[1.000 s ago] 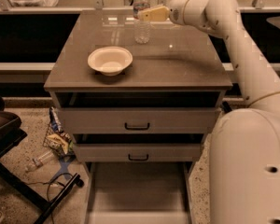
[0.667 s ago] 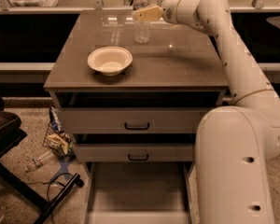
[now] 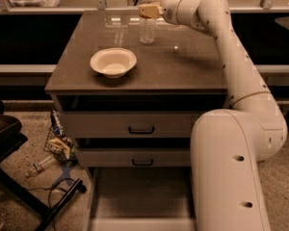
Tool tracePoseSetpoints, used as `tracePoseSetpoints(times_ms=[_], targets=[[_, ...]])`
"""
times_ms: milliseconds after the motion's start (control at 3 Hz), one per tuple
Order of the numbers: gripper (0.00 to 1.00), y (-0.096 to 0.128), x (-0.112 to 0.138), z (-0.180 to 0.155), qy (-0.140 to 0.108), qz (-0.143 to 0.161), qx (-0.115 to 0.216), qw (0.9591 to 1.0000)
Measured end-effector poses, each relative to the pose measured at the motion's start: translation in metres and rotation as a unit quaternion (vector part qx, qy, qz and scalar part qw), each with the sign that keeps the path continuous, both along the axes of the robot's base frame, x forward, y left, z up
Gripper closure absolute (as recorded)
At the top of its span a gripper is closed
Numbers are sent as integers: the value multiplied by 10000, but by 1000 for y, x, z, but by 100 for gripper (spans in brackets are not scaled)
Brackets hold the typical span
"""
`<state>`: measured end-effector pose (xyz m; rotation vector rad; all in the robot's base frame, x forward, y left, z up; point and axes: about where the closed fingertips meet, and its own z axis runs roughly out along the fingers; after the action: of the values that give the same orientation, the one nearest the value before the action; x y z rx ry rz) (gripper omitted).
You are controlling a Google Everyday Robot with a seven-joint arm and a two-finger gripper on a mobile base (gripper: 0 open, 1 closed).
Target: Place water bottle into bottom drawer
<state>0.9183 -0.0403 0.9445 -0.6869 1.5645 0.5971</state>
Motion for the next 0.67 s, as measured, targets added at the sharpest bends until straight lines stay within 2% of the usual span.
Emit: tracePoseSetpoints(times_ms=[333, 667], targets=[[80, 5, 0, -2, 13, 26, 1, 10000], [100, 8, 1, -3, 23, 45, 1, 10000]])
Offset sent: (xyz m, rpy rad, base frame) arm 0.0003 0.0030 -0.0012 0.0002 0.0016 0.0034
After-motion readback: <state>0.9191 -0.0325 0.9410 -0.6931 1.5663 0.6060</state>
